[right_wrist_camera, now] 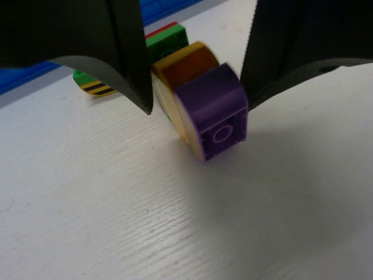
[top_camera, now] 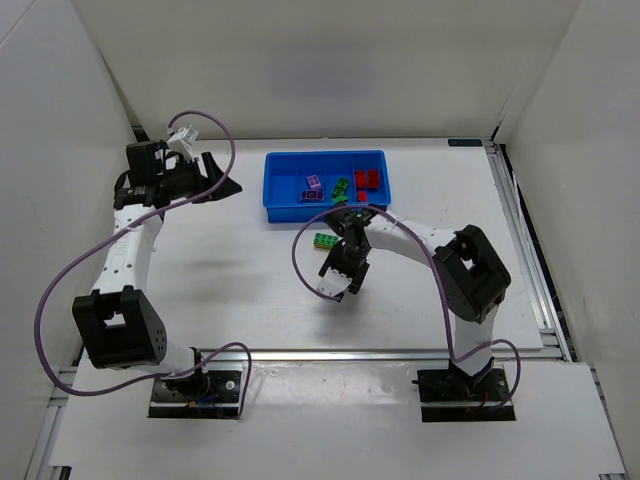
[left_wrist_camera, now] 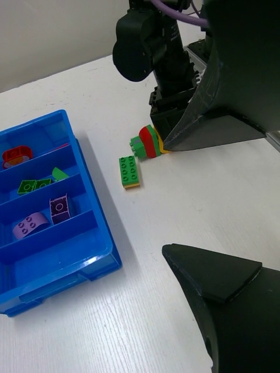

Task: Sort the legos into containers by color

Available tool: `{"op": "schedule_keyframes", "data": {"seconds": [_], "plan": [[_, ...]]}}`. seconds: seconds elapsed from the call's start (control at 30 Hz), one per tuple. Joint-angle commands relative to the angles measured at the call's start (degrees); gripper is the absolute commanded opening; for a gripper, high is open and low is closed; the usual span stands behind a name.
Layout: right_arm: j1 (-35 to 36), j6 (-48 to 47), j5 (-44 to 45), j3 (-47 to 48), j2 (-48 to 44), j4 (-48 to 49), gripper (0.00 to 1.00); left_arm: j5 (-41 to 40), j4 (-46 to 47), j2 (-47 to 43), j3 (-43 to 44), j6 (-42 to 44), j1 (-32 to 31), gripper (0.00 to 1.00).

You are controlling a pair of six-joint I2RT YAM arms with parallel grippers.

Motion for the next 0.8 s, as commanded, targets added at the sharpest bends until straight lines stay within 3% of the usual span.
{"op": "schedule_keyframes", "data": {"seconds": [0.0, 0.13, 0.33, 0.4, 0.47, 0.57, 0.63, 0.67, 0.73, 0.77], "plan": [[0.48, -34.58, 1.22, -1.99, 0.74, 2.4, 0.59, 1.11, 1.36, -3.13, -0.02, 0.03, 0.46, 0.76], [1.27, -32.39, 0.52, -3.39, 0.3, 4.24, 0.38, 1.28, 1.36, -3.4, -0.63, -0.15, 0.46, 0.76], [3.9, -22.48, -4.55, -3.84, -5.66, 3.19, 0.2, 2.34, 2.59, -5.76, -2.21, -0.33, 0.46, 0.76], [5.57, -12.04, -6.68, -2.79, -7.78, 3.46, 0.09, 2.69, 2.94, -6.64, -3.27, -0.94, 0.46, 0.76], [7.07, -1.76, -8.61, 1.68, -10.07, 3.02, 0.04, 3.04, 3.47, -9.27, -5.28, -1.38, 0.46, 0.75], [7.87, 24.54, -8.97, 8.62, -11.92, 3.98, 0.03, 3.31, 4.86, -14.19, -9.31, -3.13, 0.46, 0.75], [7.35, 35.67, -7.49, 14.84, -12.01, 5.13, 0.02, 2.96, 6.44, -17.18, -11.96, -5.14, 0.46, 0.75], [6.65, 48.78, -7.39, 17.23, -11.66, 5.47, 0.02, 2.95, 8.37, -20.59, -13.45, -5.77, 0.46, 0.75], [3.22, 61.07, -7.74, 24.15, -10.26, 4.43, 0.0, 3.04, 10.05, -23.68, -17.84, -7.35, 0.38, 0.76], [0.17, 72.44, -9.66, 26.29, -9.55, 3.47, 0.0, 4.43, 12.58, -26.92, -20.82, -7.7, 0.29, 0.76]]}}
